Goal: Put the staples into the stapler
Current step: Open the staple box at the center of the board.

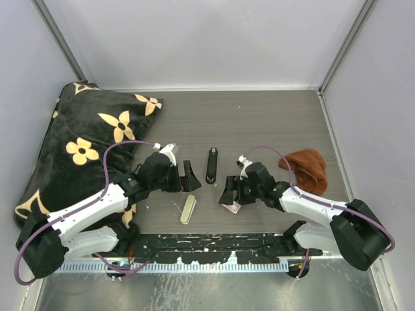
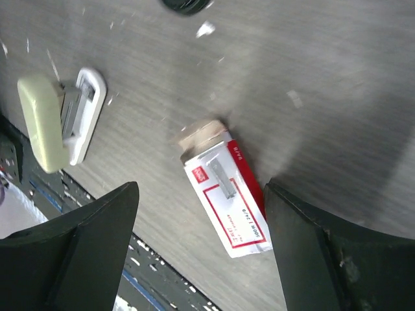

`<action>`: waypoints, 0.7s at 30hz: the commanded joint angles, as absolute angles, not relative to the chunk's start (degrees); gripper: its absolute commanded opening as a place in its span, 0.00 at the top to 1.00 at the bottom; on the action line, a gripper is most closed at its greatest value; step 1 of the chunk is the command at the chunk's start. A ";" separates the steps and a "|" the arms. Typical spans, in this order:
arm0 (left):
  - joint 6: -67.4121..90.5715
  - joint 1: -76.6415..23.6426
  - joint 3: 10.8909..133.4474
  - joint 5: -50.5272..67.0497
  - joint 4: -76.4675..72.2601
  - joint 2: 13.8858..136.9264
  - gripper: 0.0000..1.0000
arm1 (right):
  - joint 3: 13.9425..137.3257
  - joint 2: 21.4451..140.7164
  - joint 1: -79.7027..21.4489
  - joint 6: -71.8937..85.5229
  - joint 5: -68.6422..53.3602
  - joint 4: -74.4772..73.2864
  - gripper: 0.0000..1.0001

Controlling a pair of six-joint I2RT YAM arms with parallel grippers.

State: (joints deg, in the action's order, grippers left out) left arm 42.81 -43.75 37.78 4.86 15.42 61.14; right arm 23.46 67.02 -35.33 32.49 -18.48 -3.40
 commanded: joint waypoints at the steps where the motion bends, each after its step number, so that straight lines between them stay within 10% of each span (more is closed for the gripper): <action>1: 42.98 -43.39 37.79 5.89 12.25 60.76 0.01 | 24.31 65.14 -42.99 35.17 -11.04 -8.63 0.17; 21: 43.69 -43.38 38.09 6.47 11.44 61.55 0.01 | 32.61 71.11 -62.66 41.38 17.12 -23.88 0.28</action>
